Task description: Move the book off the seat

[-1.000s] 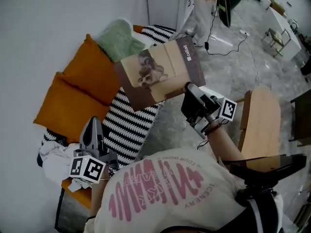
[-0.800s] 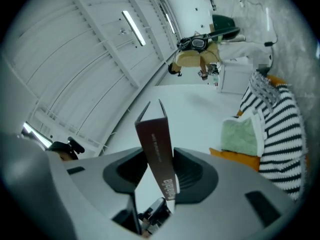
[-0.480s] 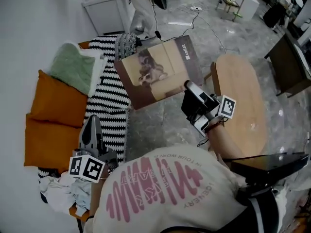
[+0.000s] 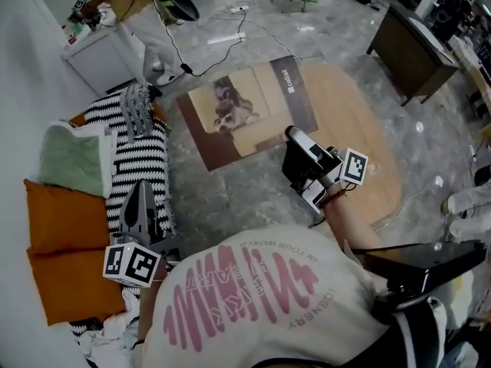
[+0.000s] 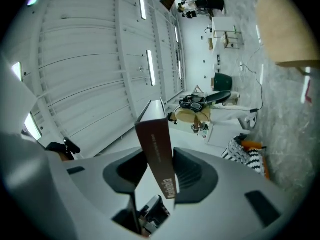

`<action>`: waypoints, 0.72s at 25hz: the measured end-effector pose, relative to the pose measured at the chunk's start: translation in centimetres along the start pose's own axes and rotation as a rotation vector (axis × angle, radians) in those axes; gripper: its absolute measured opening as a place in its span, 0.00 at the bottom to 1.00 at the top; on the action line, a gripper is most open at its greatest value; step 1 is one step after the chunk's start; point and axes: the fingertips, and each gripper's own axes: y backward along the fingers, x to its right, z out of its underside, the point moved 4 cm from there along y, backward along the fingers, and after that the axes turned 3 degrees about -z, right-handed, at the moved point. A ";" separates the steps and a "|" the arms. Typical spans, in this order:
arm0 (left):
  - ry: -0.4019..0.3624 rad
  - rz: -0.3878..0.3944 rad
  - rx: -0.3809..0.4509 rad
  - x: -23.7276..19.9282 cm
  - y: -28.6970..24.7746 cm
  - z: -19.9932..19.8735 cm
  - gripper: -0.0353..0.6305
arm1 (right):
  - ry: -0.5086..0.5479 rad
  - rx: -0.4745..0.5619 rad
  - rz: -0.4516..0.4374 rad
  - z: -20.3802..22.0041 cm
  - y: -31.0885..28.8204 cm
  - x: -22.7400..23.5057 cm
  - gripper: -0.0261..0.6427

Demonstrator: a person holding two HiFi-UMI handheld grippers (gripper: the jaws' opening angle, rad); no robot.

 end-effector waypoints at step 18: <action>-0.040 0.398 -0.190 7.8 -15.3 1.7 0.06 | 0.183 0.414 0.131 -6.6 10.4 -2.9 0.29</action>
